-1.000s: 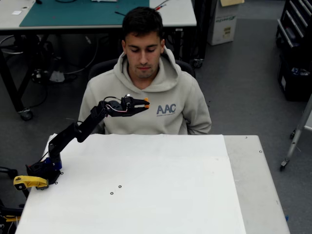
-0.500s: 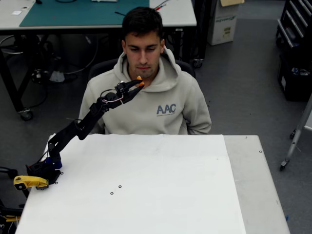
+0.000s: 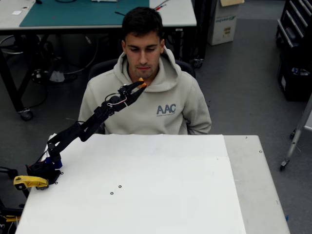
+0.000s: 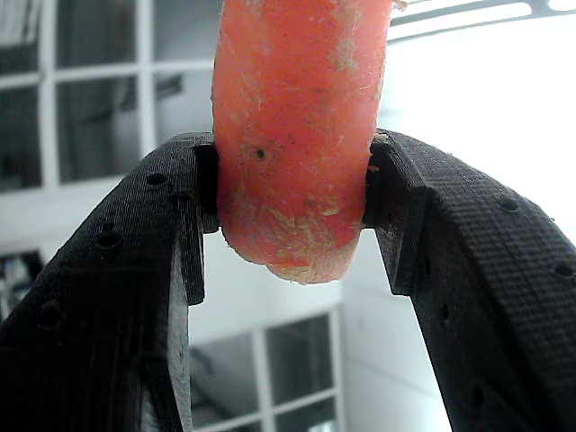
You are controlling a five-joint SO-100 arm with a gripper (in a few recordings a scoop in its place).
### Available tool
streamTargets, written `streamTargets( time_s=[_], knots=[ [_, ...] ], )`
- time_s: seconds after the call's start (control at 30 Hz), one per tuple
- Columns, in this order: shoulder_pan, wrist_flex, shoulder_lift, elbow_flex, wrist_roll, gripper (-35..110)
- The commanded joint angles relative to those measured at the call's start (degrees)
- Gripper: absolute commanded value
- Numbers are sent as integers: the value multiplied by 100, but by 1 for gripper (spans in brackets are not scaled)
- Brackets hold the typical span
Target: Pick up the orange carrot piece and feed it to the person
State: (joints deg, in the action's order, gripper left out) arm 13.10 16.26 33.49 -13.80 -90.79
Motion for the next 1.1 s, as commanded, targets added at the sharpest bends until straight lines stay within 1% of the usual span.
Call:
streamTargets(
  time_s=[0.0, 0.53, 0.77, 1.07],
  knots=[
    [26, -281, 299, -483, -114, -3],
    [26, -334, 220, -483, -132, -3],
    [-114, -343, 264, -483, -782, -3],
    [-281, -343, 220, -483, -905, -3]
  ],
)
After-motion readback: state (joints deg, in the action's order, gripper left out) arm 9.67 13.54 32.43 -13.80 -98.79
